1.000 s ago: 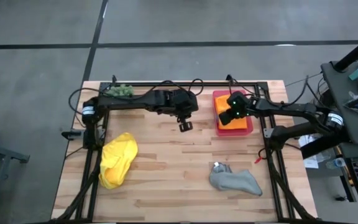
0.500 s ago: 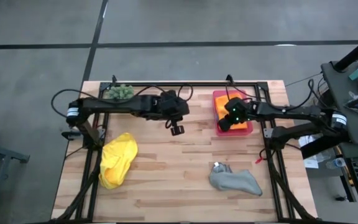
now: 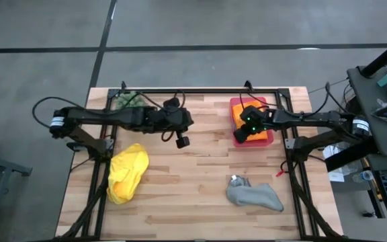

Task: Fold microfiber towels
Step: Put the orange microfiber cloth into the pink bin

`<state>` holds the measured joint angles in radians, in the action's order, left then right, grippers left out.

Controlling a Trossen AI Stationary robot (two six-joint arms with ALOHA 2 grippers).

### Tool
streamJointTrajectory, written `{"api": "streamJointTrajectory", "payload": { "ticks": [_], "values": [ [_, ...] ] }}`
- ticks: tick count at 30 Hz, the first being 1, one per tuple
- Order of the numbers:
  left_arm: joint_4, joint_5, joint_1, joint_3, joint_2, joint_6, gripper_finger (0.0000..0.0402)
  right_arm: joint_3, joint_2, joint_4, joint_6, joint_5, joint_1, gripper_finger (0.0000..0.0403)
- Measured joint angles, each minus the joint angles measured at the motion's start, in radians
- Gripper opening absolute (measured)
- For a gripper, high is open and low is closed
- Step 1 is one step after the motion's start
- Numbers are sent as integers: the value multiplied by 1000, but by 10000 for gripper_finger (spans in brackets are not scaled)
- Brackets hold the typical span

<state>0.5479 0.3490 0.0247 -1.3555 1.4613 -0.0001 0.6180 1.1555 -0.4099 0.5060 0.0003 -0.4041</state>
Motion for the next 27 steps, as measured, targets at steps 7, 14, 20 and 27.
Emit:
{"api": "streamJointTrajectory", "payload": {
  "ticks": [7,14,20,27],
  "values": [
    [-95,3,-22,119,-96,4,0,168,-19,-135,-93,43,-46,9],
    [-130,6,-22,207,-193,7,0,263,5,-188,-175,55,-189,9],
    [-148,9,-21,230,-235,66,0,270,81,-188,-187,56,-316,9],
    [-174,119,-17,255,-281,139,0,266,182,-222,-188,133,-383,9]
  ]
}}
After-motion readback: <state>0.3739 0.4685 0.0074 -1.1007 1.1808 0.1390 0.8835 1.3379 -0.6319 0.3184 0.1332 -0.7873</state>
